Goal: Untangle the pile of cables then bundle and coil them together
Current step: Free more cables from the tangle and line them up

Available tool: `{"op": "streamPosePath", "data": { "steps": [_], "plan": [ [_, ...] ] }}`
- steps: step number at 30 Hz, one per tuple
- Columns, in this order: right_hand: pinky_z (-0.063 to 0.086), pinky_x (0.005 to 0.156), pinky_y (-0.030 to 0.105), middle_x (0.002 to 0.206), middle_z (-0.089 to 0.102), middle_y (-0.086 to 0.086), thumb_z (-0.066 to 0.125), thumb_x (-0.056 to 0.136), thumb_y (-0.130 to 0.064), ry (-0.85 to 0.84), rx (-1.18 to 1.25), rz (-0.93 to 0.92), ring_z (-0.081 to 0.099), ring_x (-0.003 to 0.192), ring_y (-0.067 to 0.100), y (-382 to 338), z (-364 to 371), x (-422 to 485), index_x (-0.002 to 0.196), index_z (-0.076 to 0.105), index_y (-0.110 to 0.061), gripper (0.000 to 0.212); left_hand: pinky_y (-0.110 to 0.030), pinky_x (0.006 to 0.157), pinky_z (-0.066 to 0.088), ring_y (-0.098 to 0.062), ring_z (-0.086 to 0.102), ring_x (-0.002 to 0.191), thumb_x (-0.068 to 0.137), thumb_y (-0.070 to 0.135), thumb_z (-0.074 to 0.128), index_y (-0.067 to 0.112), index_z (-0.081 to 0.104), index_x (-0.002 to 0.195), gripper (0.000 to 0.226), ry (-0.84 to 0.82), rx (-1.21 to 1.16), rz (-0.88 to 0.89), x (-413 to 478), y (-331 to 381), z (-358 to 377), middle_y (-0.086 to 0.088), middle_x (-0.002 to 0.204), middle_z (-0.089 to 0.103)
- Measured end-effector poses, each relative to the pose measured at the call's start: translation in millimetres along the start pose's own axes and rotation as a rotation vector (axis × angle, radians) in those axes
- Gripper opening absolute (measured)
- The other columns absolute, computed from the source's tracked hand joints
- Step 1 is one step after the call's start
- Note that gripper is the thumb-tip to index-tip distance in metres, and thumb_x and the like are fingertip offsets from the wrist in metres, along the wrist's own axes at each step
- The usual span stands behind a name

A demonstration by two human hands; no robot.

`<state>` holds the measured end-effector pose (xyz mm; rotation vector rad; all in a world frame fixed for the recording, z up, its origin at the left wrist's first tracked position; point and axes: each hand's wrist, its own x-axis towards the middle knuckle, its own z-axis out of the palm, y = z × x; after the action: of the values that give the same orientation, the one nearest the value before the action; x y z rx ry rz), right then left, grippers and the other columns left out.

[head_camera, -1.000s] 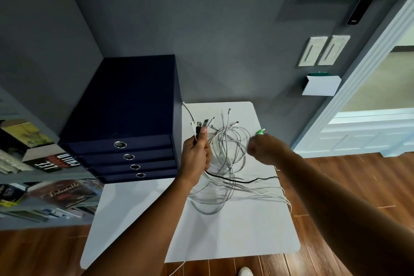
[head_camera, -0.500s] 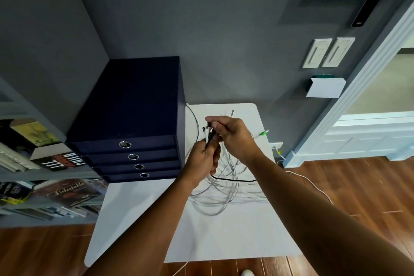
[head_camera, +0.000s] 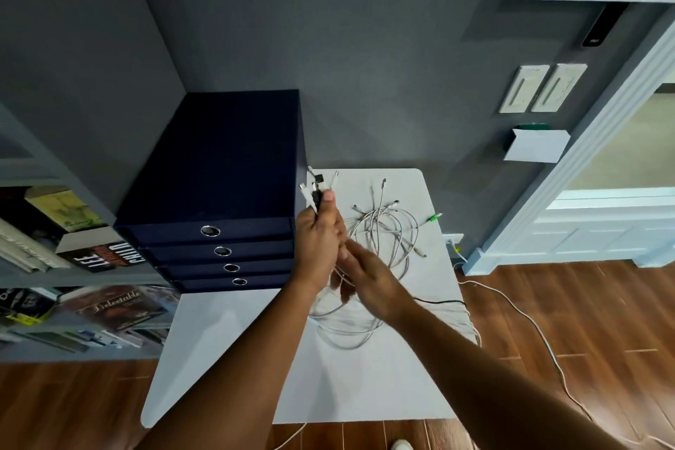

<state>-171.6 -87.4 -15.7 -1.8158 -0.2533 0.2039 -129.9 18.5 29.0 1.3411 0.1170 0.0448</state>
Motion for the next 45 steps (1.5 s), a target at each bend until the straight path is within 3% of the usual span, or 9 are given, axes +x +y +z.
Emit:
{"op": "streamPosePath", "data": {
  "steps": [3,8,17,22,26,29,36,39,45],
  "plan": [
    [0.029,0.057,0.030,0.066,0.049,-0.005,0.041,0.104,-0.029,0.130,-0.515,-0.191,0.050,0.061,0.023,22.8,10.0,-9.6,0.093,0.035,-0.030,0.012,-0.019,0.041,0.022,-0.011,0.031,0.049,0.106,0.038,0.044,0.018,0.034,0.060,0.051,-0.022,-0.089,0.004,3.0,10.1,-3.8,0.001,0.055,0.032],
    [0.026,0.060,0.025,0.086,0.056,0.010,0.044,0.100,-0.014,0.125,-0.648,-0.311,0.050,0.071,0.026,38.2,11.1,-10.7,0.112,0.044,-0.015,0.012,-0.016,0.042,0.018,-0.008,0.022,0.042,0.107,0.035,0.041,0.023,0.033,0.057,0.052,0.063,-0.178,0.097,2.8,28.0,-12.0,0.006,0.052,0.028],
    [0.049,0.062,0.038,0.070,0.068,0.007,0.012,0.087,-0.082,0.110,-0.654,-0.064,0.063,0.072,0.033,39.0,32.0,-12.5,0.074,0.053,-0.017,0.078,-0.015,0.043,0.017,-0.009,0.019,0.042,0.109,0.035,0.036,0.020,0.030,0.062,0.050,0.202,-0.210,0.236,5.4,39.9,-75.0,0.006,0.052,0.026],
    [0.037,0.058,0.034,0.072,0.069,0.005,0.006,0.090,-0.075,0.187,-0.956,-0.060,0.065,0.074,0.032,37.5,56.5,-19.0,0.075,0.056,-0.021,0.075,-0.016,0.046,0.014,-0.009,0.017,0.043,0.105,0.030,0.037,0.021,0.032,0.064,0.043,0.328,-0.225,0.286,-2.5,30.4,-120.1,0.007,0.052,0.024],
    [0.034,0.059,0.031,0.076,0.064,0.006,0.023,0.103,-0.049,0.035,-0.734,-0.141,0.061,0.070,0.028,42.5,79.7,-16.4,0.094,0.052,-0.016,0.044,-0.014,0.045,0.012,-0.006,0.021,0.043,0.079,0.020,0.036,0.023,0.030,0.065,0.015,0.470,-0.278,0.230,-8.8,14.0,-166.6,0.011,0.052,0.028],
    [0.048,0.072,0.033,0.096,0.068,0.004,0.030,0.105,-0.036,-0.047,-0.599,-0.144,0.064,0.087,0.021,50.0,96.6,-15.7,0.110,0.052,-0.016,0.030,-0.015,0.046,0.014,-0.006,0.026,0.045,0.089,0.008,0.027,0.026,0.041,0.058,0.039,0.610,-0.244,0.119,-10.1,-2.8,-196.2,0.011,0.053,0.033],
    [0.046,0.082,0.030,0.116,0.065,0.012,0.037,0.105,-0.025,-0.167,-0.743,0.029,0.063,0.104,0.030,76.3,123.1,-18.3,0.123,0.055,-0.012,0.030,-0.036,0.059,0.057,-0.023,0.051,0.065,0.107,0.019,0.037,0.015,0.039,0.084,0.024,0.665,0.310,-0.126,-17.7,-71.2,-264.4,-0.009,0.076,0.047],
    [0.050,0.079,0.037,0.108,0.069,0.014,0.031,0.105,-0.042,-0.209,-1.004,0.135,0.066,0.100,0.037,84.4,121.4,-20.8,0.114,0.057,-0.013,0.040,-0.047,0.077,0.052,-0.043,0.064,0.088,0.099,0.039,0.049,0.001,0.058,0.091,0.040,0.609,0.655,-0.285,-28.5,-95.8,-291.9,-0.026,0.090,0.064],
    [0.050,0.077,0.036,0.106,0.070,0.008,0.024,0.104,-0.053,-0.216,-1.121,0.196,0.068,0.098,0.031,95.7,119.6,-29.7,0.113,0.059,-0.019,0.050,-0.044,0.081,0.048,-0.048,0.064,0.103,0.095,0.028,0.067,-0.013,0.069,0.102,0.041,0.533,0.957,-0.409,-49.2,-99.2,-294.7,-0.034,0.106,0.068]
  ]
}}
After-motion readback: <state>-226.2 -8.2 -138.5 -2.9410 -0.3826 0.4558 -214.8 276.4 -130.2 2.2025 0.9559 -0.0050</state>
